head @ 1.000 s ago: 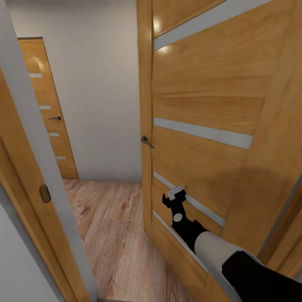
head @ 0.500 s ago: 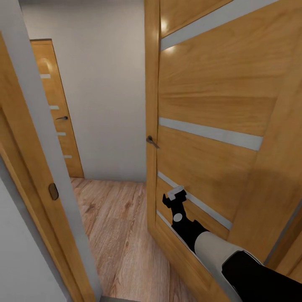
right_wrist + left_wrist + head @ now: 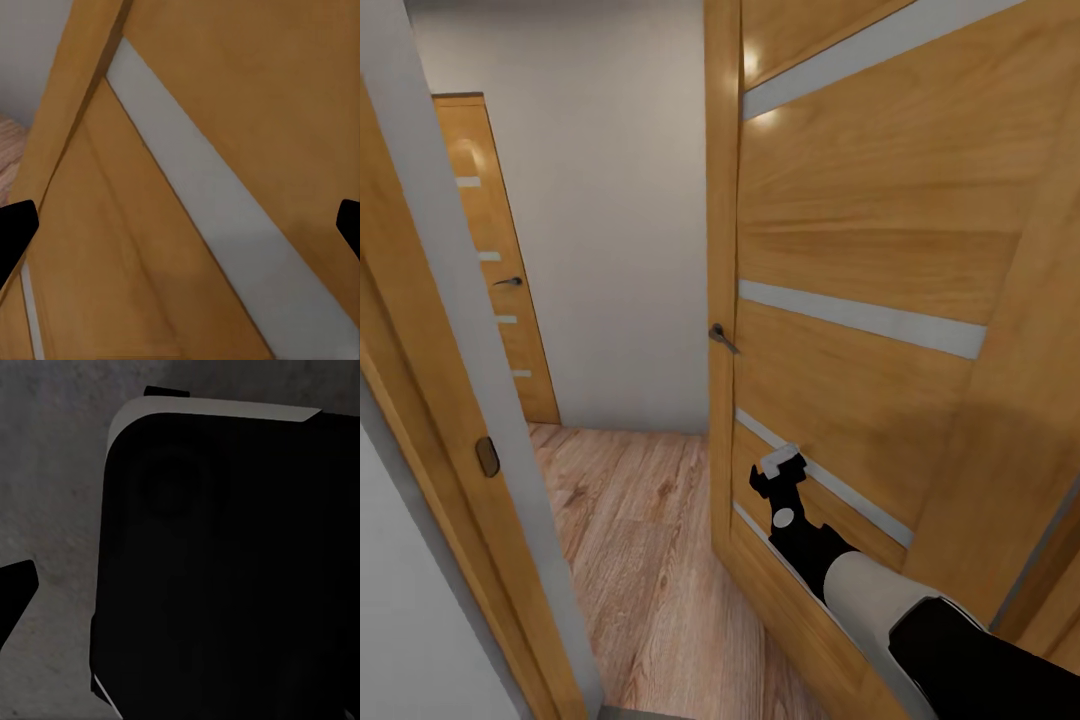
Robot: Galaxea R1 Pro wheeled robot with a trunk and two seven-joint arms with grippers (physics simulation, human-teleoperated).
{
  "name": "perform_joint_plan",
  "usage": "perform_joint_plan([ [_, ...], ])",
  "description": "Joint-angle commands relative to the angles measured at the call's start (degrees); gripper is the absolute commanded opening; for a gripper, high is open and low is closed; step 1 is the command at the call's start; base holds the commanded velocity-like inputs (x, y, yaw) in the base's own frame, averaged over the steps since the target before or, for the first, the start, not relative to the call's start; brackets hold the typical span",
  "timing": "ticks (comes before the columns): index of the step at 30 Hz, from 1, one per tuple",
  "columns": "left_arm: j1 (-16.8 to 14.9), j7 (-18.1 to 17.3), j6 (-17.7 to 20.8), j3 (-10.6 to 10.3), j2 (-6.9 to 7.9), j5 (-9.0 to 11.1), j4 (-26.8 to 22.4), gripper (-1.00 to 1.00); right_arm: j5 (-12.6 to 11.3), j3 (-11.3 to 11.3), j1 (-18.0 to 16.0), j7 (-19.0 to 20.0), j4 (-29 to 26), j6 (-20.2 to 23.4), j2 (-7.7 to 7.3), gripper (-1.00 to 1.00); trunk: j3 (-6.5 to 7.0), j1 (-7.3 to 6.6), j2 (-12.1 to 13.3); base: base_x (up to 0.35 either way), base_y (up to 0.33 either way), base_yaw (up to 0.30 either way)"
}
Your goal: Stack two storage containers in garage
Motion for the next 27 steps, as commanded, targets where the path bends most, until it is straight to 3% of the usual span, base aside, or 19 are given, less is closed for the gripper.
perform_joint_plan([
  [1, 0.0, 0.04, -0.03, 0.27, -0.01, 0.43, -0.04, 1.0, 0.55, -0.1, -0.05, -0.25, 0.14, -0.01, 0.03, 1.0, -0.06, 0.0, -0.03, 0.0, 0.0, 0.0],
  [27, 0.0, 0.05, -0.03, 0.33, 0.01, 0.43, -0.08, 1.0, 0.95, 0.37, -0.04, -0.42, 0.17, 0.07, 0.03, 1.0, -0.06, 0.0, -0.03, 0.067, -0.047, 0.0],
])
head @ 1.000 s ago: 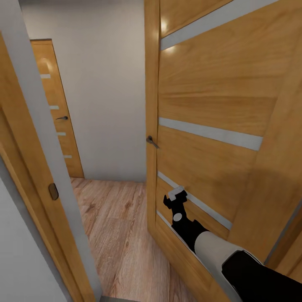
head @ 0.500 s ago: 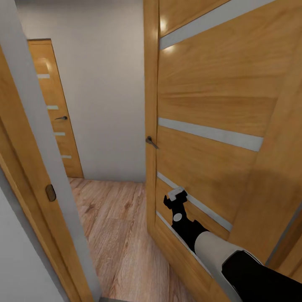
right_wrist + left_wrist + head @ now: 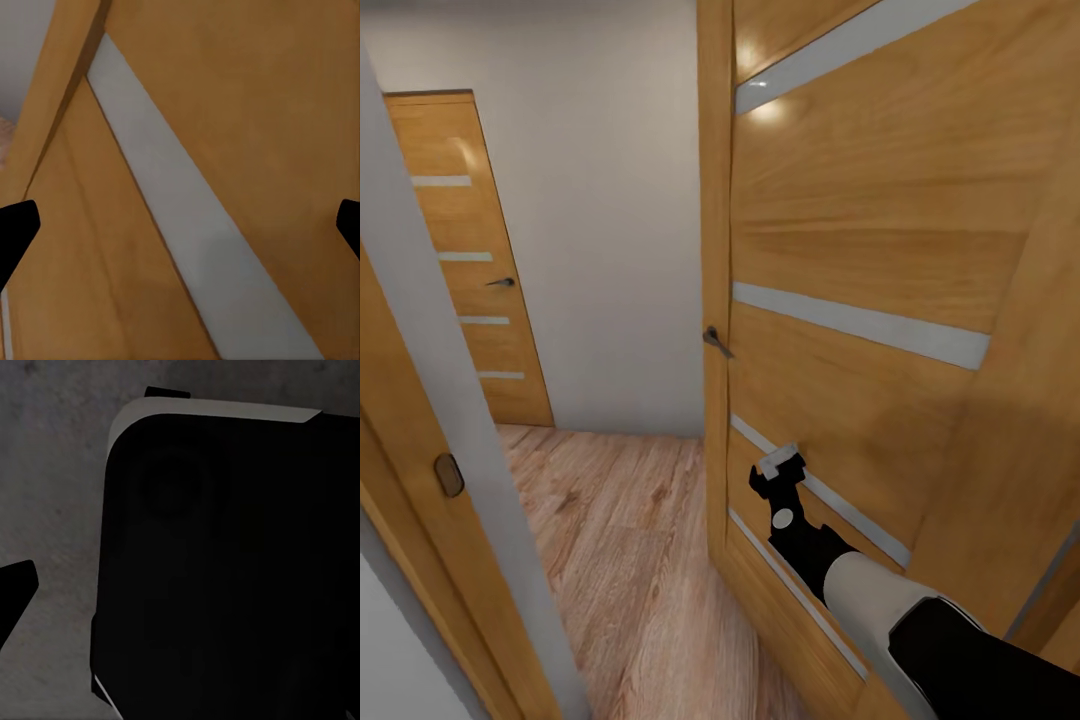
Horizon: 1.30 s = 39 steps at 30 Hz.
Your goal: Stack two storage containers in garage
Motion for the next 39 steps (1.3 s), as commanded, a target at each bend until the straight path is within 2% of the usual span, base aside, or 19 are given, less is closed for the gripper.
perform_joint_plan([
  [1, -0.01, 0.0, -0.03, 0.29, -0.02, 0.42, -0.02, 1.0, 0.48, -0.41, -0.07, -0.38, 0.11, -0.05, 0.03, 1.0, -0.05, 0.0, -0.03, 0.006, -0.004, 0.0],
  [18, -0.02, 0.03, -0.03, 0.26, -0.02, 0.42, -0.01, 1.0, 0.42, -0.77, 0.01, 0.25, 0.19, -0.22, 0.03, 1.0, -0.05, 0.0, -0.03, 0.018, -0.001, 0.0],
  [39, -0.01, 0.06, -0.03, 0.23, -0.02, 0.42, 0.0, 1.0, 0.52, -0.76, 0.01, 1.33, 0.19, -0.25, 0.03, 1.0, -0.05, 0.0, -0.03, 0.283, 0.0, 0.0],
])
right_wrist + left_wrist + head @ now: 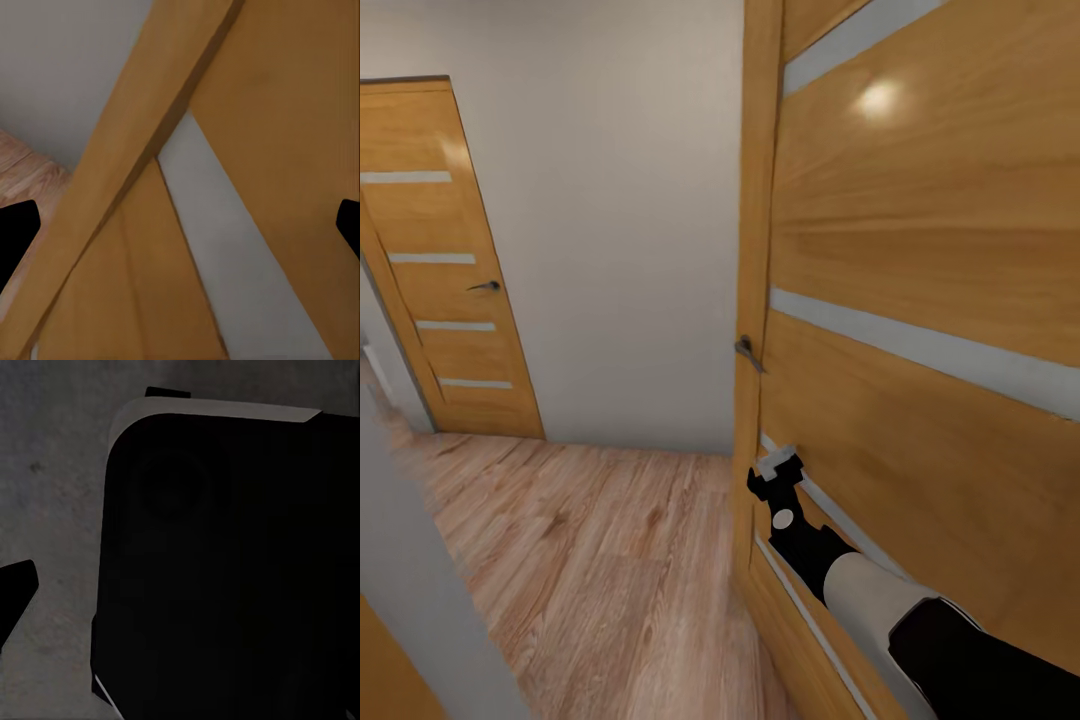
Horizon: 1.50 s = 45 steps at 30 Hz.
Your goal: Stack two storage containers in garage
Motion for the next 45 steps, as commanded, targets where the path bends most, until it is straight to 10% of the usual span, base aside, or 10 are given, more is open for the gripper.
perform_joint_plan([
  [1, -0.01, 0.0, -0.03, 0.28, -0.02, 0.43, -0.01, 1.0, 0.48, -0.64, -0.09, -0.5, 0.12, -0.05, 0.03, 1.0, -0.05, 0.03, -0.02, 0.253, 0.0, 0.0],
  [33, 0.0, -0.05, -0.03, 0.28, -0.02, 0.43, -0.05, 1.0, -4.63, -1.22, -2.52, 1.7, 3.2, -0.75, -5.11, 1.0, -0.05, 0.03, -0.02, 0.158, 0.0, 0.0],
  [41, 0.0, -0.07, -0.03, 0.28, -0.02, 0.43, -0.06, 1.0, -5.92, -1.26, -2.53, 1.67, 3.12, -0.89, -10.75, 1.0, -0.05, 0.03, -0.02, 0.001, 0.0, 0.0],
  [45, -0.01, -0.07, -0.03, 0.28, -0.02, 0.43, -0.06, 1.0, -6.02, -1.26, -2.53, 1.64, 3.04, -1.29, -11.18, 1.0, -0.05, 0.03, -0.02, 0.0, 0.0, 0.0],
])
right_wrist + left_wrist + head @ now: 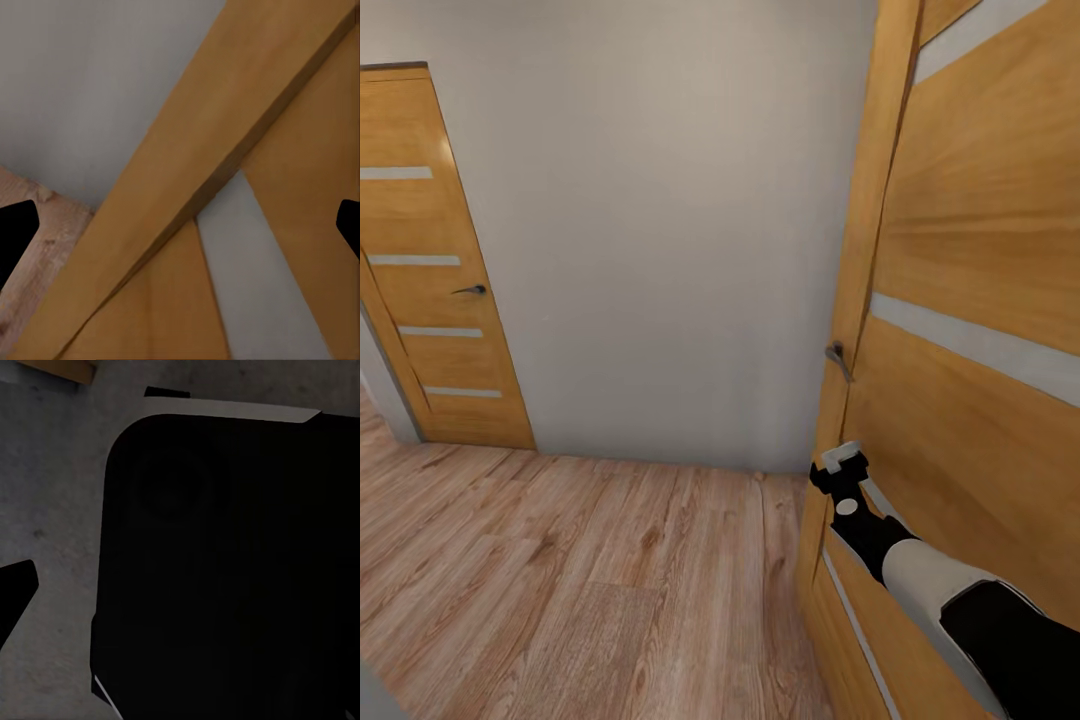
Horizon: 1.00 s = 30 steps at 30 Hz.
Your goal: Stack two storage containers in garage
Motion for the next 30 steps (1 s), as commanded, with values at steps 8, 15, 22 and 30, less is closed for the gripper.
perform_joint_plan([
  [8, 0.02, 0.01, -0.03, 0.28, -0.02, 0.43, -0.02, 1.0, 0.22, -0.23, -0.04, -1.14, -0.08, -2.72, 0.78, 1.0, -0.06, 0.0, -0.03, 0.0, 0.0, 0.0],
  [15, -0.01, 0.04, -0.03, 0.28, -0.02, 0.43, -0.02, 1.0, 0.22, -0.19, -0.04, -1.17, -0.07, -2.6, 0.84, 1.0, -0.06, 0.0, -0.03, 0.0, 0.0, 0.0],
  [22, -0.01, 0.08, -0.03, 0.28, -0.02, 0.43, -0.02, 1.0, 0.27, -0.15, -0.04, -1.17, -0.07, -2.66, 0.84, 1.0, -0.06, 0.0, -0.03, 0.0, 0.0, 0.0],
  [30, -0.01, 0.09, -0.03, 0.28, -0.02, 0.43, -0.02, 1.0, 0.12, -0.12, -0.04, -1.17, -0.07, -2.59, 0.92, 1.0, -0.06, 0.0, -0.03, 0.0, 0.0, 0.0],
])
